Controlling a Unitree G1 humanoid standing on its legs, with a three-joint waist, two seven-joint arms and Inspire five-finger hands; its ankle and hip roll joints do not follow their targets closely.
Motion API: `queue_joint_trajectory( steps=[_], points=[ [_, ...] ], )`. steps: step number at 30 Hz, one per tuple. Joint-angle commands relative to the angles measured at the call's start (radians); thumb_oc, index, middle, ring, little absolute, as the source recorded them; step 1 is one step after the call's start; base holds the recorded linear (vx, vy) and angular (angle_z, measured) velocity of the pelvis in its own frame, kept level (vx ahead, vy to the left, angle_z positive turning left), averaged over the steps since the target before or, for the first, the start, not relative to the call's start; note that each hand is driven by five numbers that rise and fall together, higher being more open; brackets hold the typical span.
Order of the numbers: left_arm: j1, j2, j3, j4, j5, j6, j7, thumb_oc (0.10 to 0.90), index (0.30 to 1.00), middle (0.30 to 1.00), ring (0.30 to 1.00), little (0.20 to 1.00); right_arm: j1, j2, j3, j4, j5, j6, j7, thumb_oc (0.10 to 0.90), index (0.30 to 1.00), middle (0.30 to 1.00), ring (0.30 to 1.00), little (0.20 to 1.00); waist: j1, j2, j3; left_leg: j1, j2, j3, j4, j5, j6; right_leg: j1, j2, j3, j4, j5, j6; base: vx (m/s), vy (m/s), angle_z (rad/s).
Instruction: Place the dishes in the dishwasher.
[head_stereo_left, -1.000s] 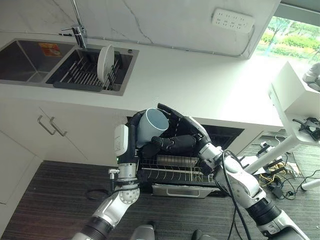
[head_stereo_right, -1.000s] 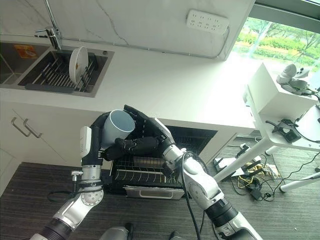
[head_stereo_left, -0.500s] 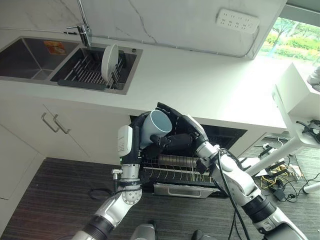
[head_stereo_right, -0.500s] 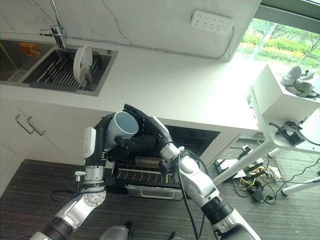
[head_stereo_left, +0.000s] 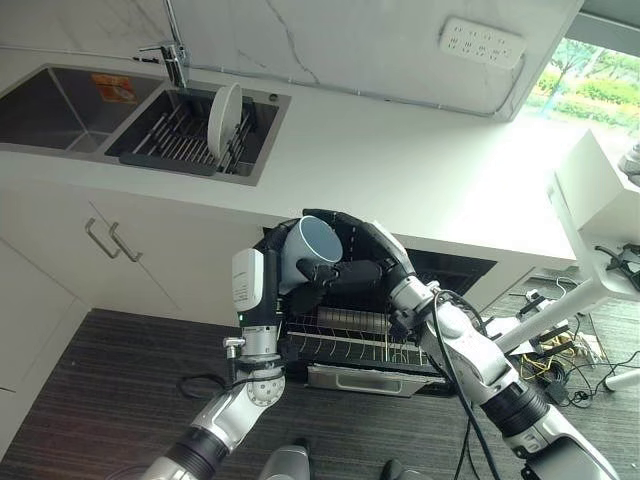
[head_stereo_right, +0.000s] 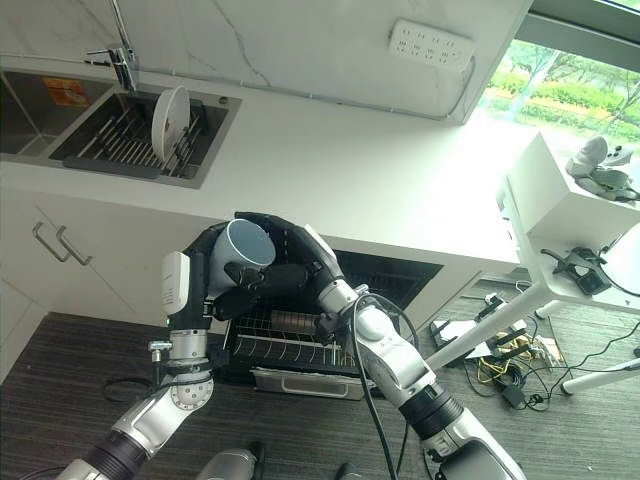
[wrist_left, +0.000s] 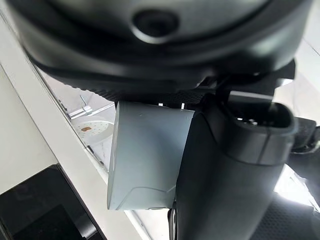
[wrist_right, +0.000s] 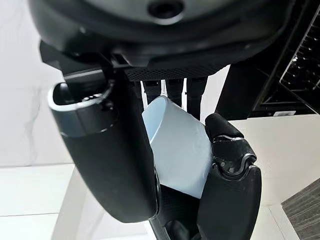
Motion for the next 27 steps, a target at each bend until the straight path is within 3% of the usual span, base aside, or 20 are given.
queue_joint_trajectory(
  steps=[1,7,9,10,12,18,27],
  points=[
    [-0.230,-0.033,-0.119,-0.130,0.116,-0.134,0.016,0.400,0.300,0.300,0.300,0.300,-0.133,0.078,0.099,-0.029,0.014,-0.079,0.074,0.400,0.300,0.300,0.300,0.300,0.016,0.020,-0.045,0.107,0.066,0.041,-0.035,-0.147,-0.032,-0.029,-0.002,0.065,0.108,-0.150,0.044,0.00,0.000,0.00],
    [-0.235,-0.040,-0.126,-0.131,0.112,-0.136,0.000,0.400,0.300,0.300,0.300,0.300,-0.140,0.084,0.101,-0.032,0.010,-0.097,0.070,0.400,0.300,0.300,0.300,0.300,0.016,0.021,-0.045,0.109,0.065,0.041,-0.035,-0.148,-0.031,-0.029,-0.002,0.066,0.108,-0.151,0.044,0.00,0.000,0.00],
    [-0.235,-0.039,-0.131,-0.133,0.111,-0.128,-0.008,0.595,0.592,0.592,0.592,0.592,-0.140,0.084,0.099,-0.036,0.014,-0.104,0.063,0.400,0.300,0.300,0.300,0.300,0.015,0.022,-0.044,0.109,0.065,0.041,-0.035,-0.148,-0.030,-0.028,-0.002,0.065,0.108,-0.151,0.043,0.00,0.000,0.00],
    [-0.236,-0.040,-0.133,-0.131,0.109,-0.125,-0.008,0.648,0.672,0.672,0.672,0.672,-0.139,0.085,0.097,-0.036,0.016,-0.106,0.062,0.400,0.300,0.300,0.300,0.300,0.014,0.022,-0.044,0.109,0.065,0.041,-0.035,-0.148,-0.030,-0.028,-0.002,0.066,0.108,-0.151,0.043,0.00,0.000,0.00],
    [-0.235,-0.040,-0.132,-0.129,0.105,-0.124,-0.010,0.800,0.900,0.900,0.900,0.900,-0.137,0.084,0.092,-0.039,0.020,-0.108,0.061,0.400,0.300,0.300,0.300,0.300,0.013,0.024,-0.045,0.109,0.065,0.042,-0.035,-0.149,-0.030,-0.028,-0.002,0.066,0.108,-0.152,0.043,0.00,0.000,0.00],
    [-0.228,-0.041,-0.132,-0.120,0.082,-0.124,-0.042,0.800,0.900,0.900,0.900,0.900,-0.124,0.083,0.065,-0.051,0.035,-0.139,0.018,0.400,0.300,0.300,0.300,0.300,0.008,0.030,-0.048,0.106,0.070,0.045,-0.035,-0.148,-0.031,-0.026,-0.003,0.059,0.108,-0.152,0.042,0.00,0.000,0.00],
    [-0.204,-0.029,-0.115,-0.084,0.109,-0.068,-0.057,0.800,0.900,0.900,0.900,0.900,-0.060,0.049,-0.089,-0.123,0.102,-0.216,-0.120,0.400,0.300,0.300,0.300,0.300,-0.026,0.045,-0.054,0.103,0.078,0.060,-0.035,-0.147,-0.033,-0.028,0.000,0.061,0.108,-0.158,0.040,0.00,0.021,0.00]
  ],
)
